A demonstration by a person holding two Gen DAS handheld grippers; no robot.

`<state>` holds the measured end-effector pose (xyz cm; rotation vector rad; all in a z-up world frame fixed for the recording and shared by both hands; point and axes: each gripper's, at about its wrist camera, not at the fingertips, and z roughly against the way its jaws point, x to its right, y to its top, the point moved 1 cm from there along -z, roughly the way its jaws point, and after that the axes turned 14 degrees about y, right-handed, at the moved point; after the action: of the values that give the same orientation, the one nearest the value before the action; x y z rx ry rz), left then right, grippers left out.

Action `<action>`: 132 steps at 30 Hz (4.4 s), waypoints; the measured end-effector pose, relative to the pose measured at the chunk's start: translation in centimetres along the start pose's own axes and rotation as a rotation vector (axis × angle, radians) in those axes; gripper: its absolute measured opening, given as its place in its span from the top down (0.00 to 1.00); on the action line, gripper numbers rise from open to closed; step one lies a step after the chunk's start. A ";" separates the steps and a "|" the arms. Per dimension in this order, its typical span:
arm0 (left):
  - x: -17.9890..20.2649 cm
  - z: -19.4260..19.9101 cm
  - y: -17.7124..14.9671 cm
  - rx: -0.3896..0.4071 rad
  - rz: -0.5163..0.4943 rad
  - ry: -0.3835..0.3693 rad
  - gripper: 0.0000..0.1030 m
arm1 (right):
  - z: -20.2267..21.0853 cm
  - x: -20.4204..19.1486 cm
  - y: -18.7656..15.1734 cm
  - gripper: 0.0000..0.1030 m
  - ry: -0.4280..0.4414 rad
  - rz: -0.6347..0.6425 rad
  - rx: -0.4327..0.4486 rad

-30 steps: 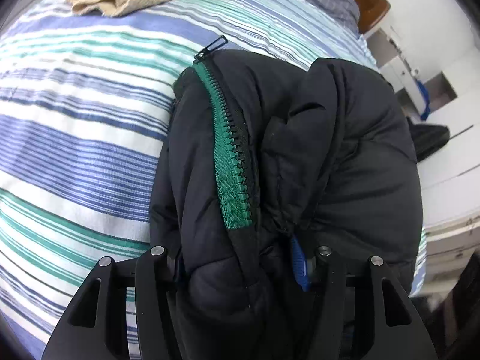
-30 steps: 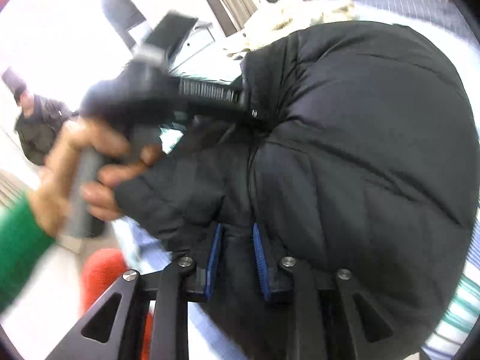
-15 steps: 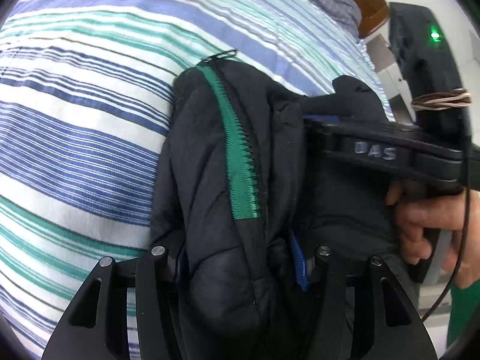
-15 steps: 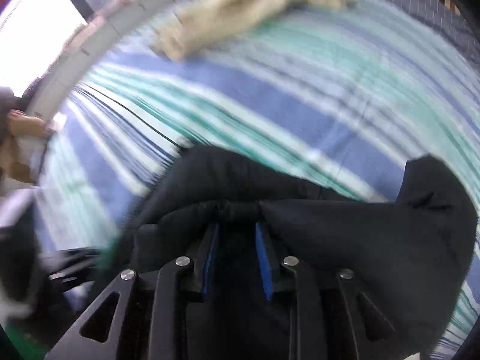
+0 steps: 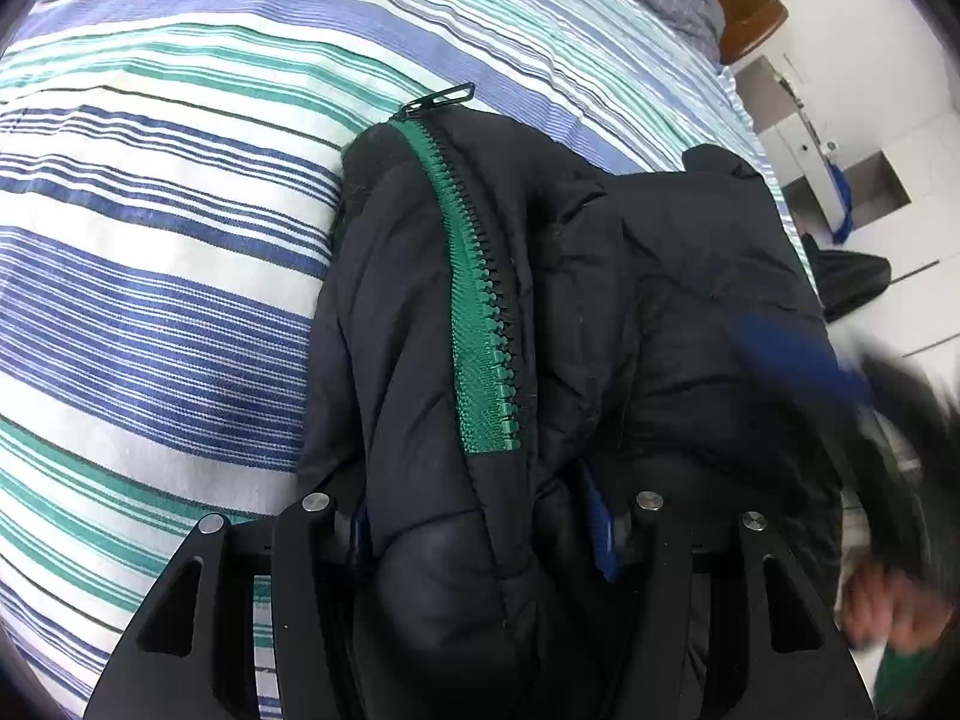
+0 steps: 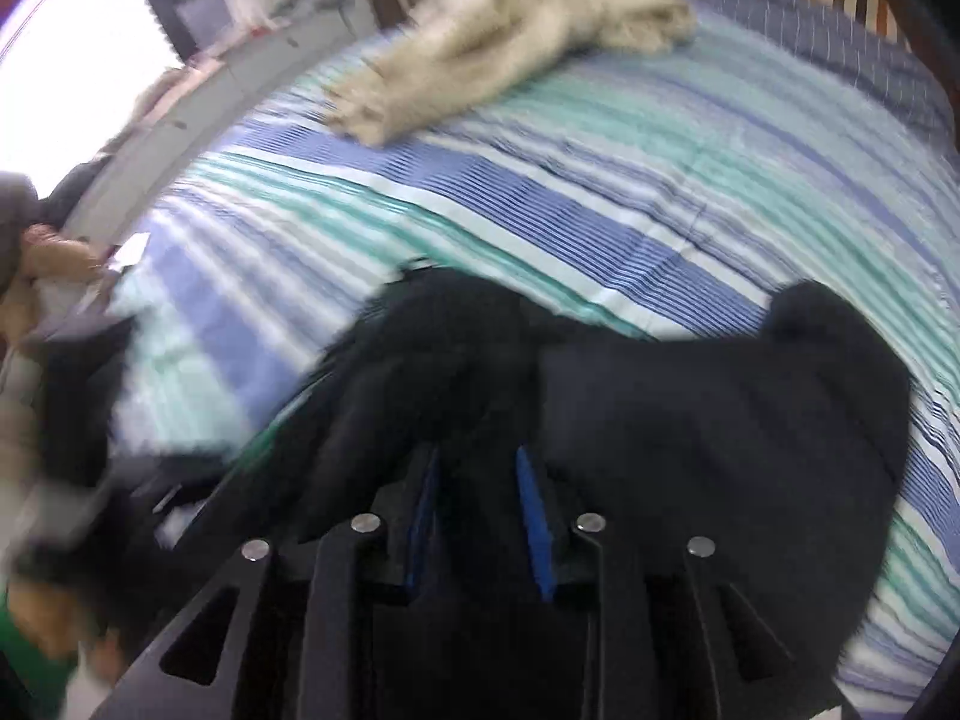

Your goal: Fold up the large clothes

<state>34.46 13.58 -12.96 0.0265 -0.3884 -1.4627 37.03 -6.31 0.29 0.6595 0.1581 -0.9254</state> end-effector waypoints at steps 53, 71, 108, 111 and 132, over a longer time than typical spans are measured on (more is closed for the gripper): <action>-3.5 11.9 -8.5 0.223 -0.007 0.135 0.01 | 14.9 -0.2 -28.4 0.21 -0.294 -0.215 0.312; -8.4 11.0 -11.5 0.242 0.187 -0.091 0.02 | 8.2 -5.1 -12.3 0.65 0.182 -0.065 0.401; 1.6 2.3 -4.2 0.013 -0.155 -0.220 0.01 | -0.4 -10.7 -13.7 0.66 -0.022 0.166 0.241; 0.7 1.6 -4.2 -0.011 -0.126 -0.240 0.00 | 2.6 -10.5 -14.5 0.58 0.027 0.100 0.248; 0.0 0.8 -7.7 -0.085 -0.090 -0.396 0.06 | 7.0 9.4 -21.8 0.25 0.409 -0.601 0.400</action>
<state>26.86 12.81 -14.14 -0.3222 -0.6525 -1.5722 24.67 -26.14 -7.90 1.2081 0.5678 -1.4068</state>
